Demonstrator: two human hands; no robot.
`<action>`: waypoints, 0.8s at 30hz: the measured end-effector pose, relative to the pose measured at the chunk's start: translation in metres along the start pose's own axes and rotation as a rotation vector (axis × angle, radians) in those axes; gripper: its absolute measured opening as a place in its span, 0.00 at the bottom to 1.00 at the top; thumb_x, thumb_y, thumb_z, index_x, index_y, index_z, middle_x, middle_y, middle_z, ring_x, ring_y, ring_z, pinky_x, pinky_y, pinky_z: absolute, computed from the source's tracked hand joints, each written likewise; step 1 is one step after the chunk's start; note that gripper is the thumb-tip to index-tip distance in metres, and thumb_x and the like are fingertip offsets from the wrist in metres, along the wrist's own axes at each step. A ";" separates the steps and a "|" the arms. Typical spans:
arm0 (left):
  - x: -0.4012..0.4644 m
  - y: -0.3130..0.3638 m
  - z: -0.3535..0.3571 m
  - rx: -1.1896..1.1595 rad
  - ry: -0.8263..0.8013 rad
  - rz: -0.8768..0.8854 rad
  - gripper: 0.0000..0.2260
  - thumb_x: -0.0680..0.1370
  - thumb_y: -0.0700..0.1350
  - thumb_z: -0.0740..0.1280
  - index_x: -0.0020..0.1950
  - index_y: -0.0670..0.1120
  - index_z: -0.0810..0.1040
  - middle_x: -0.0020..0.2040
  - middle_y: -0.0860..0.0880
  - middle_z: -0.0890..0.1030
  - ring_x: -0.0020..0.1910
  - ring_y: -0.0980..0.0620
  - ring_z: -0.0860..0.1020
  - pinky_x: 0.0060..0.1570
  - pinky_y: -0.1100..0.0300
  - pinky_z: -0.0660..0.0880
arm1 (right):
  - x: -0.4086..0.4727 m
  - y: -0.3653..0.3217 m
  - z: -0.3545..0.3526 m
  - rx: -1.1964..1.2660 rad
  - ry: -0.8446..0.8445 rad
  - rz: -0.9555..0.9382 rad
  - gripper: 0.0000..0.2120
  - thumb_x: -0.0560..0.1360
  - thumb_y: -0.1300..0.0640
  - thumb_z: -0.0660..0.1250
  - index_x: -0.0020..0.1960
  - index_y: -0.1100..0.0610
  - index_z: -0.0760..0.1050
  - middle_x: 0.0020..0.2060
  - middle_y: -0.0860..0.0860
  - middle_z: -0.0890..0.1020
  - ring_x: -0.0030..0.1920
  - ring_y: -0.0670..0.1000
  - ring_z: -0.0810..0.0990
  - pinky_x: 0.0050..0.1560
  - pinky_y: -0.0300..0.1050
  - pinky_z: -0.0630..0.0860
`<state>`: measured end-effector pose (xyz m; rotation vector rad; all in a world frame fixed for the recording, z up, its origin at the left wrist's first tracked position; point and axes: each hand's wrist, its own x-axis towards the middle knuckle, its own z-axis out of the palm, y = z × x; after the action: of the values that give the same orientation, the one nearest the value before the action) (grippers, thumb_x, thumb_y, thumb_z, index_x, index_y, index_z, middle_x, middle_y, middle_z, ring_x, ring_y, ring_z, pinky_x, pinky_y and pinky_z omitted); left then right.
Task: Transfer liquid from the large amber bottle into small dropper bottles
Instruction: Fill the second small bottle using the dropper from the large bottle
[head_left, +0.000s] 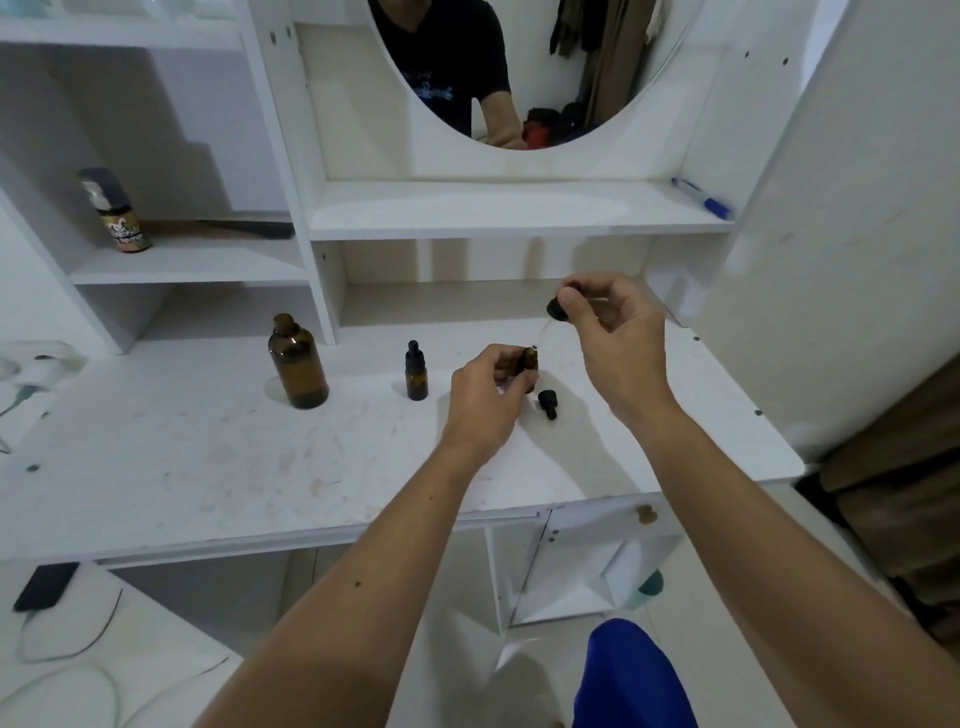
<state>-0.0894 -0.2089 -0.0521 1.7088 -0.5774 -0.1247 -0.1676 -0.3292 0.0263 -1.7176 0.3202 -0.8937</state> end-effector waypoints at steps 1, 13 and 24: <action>0.000 0.000 0.000 0.003 0.001 0.001 0.10 0.80 0.39 0.73 0.61 0.44 0.83 0.52 0.52 0.87 0.52 0.56 0.85 0.60 0.60 0.81 | 0.000 0.001 0.002 -0.006 -0.008 0.008 0.04 0.81 0.59 0.72 0.52 0.50 0.82 0.44 0.50 0.89 0.50 0.52 0.89 0.62 0.52 0.83; 0.001 0.000 -0.002 -0.004 -0.006 0.010 0.09 0.79 0.39 0.73 0.60 0.44 0.83 0.50 0.53 0.87 0.51 0.60 0.84 0.56 0.69 0.78 | 0.004 0.005 0.014 -0.098 -0.019 0.051 0.03 0.79 0.59 0.74 0.48 0.56 0.86 0.39 0.50 0.89 0.45 0.50 0.89 0.55 0.43 0.82; 0.001 -0.002 -0.002 0.005 -0.012 0.002 0.10 0.79 0.40 0.73 0.61 0.44 0.83 0.52 0.53 0.87 0.53 0.58 0.85 0.58 0.65 0.79 | 0.002 0.000 0.014 -0.036 -0.035 0.082 0.02 0.78 0.59 0.76 0.50 0.57 0.86 0.40 0.51 0.89 0.44 0.48 0.89 0.53 0.38 0.82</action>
<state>-0.0871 -0.2077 -0.0534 1.7135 -0.5883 -0.1325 -0.1568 -0.3206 0.0254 -1.7389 0.3829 -0.8020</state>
